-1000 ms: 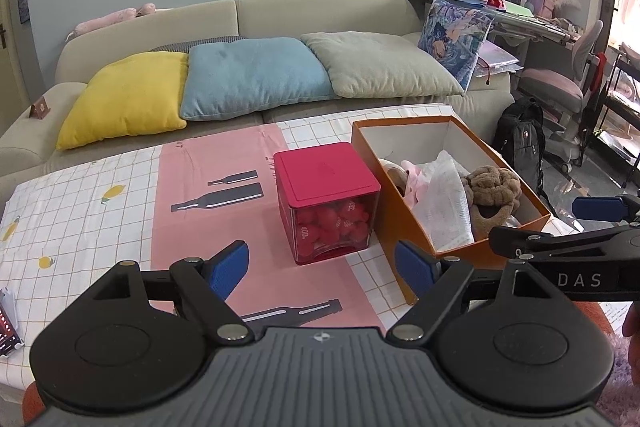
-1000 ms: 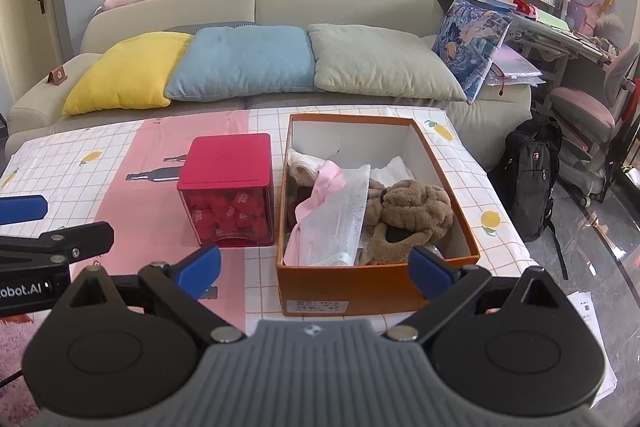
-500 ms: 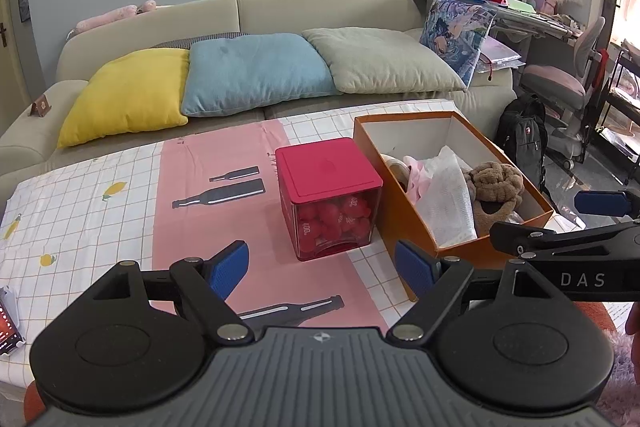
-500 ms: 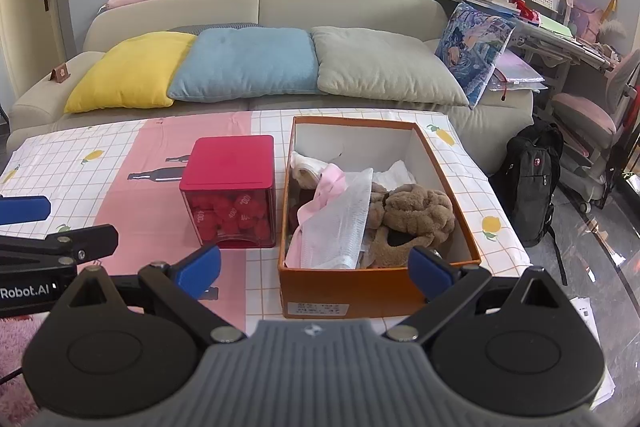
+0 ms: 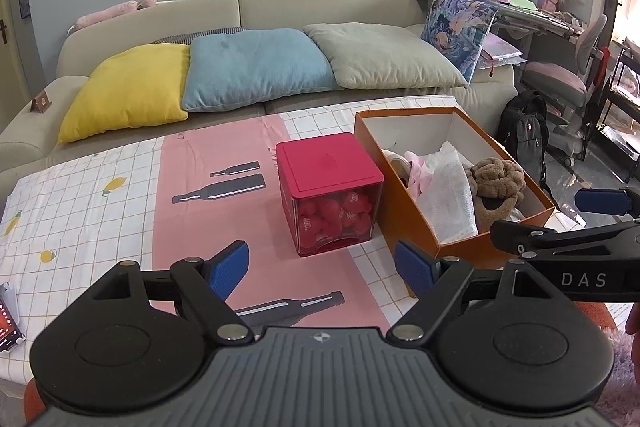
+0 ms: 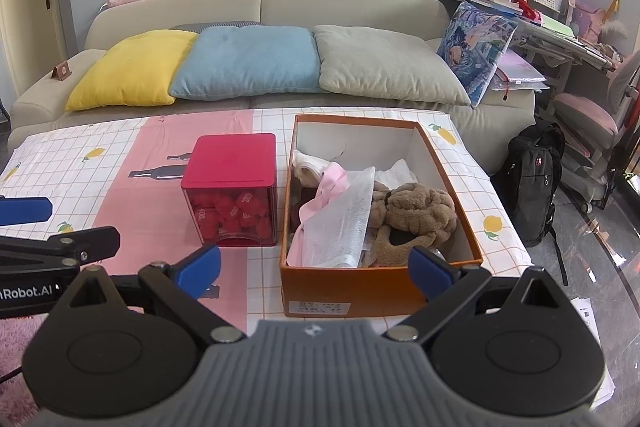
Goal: Organize soft objects
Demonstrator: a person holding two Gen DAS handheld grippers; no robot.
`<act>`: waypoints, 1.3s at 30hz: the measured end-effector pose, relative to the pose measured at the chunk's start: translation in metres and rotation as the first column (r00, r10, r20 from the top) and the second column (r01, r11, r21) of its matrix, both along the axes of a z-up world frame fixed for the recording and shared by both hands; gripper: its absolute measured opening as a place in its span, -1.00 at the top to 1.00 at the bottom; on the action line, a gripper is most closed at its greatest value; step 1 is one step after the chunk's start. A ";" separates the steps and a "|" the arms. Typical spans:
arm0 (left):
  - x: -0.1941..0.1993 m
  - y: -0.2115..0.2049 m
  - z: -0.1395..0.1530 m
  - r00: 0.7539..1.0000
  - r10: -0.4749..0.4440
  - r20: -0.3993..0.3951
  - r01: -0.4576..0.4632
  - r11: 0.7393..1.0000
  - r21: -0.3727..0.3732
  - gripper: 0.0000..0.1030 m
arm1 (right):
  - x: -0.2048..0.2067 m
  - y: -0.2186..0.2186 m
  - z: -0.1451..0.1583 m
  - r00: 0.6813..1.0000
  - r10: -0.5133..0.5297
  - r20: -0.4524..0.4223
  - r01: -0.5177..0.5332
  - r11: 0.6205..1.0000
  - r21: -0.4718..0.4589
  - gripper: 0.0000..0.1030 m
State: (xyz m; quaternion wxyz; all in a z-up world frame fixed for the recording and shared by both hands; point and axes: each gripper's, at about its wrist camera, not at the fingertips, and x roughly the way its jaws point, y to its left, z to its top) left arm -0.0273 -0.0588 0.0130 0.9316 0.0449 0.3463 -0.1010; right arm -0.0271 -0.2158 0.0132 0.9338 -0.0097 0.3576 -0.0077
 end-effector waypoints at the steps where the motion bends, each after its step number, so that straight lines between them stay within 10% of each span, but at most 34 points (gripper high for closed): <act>1: 0.000 0.000 0.000 1.000 -0.001 0.000 0.001 1.000 0.000 -0.87 | 0.000 0.000 0.000 1.000 0.000 0.000 0.000 1.000 0.000 -0.90; 39: -0.003 -0.004 -0.003 1.000 -0.003 -0.004 0.003 1.000 0.000 -0.83 | 0.003 -0.003 -0.006 1.000 0.015 -0.017 -0.015 1.000 0.005 -0.91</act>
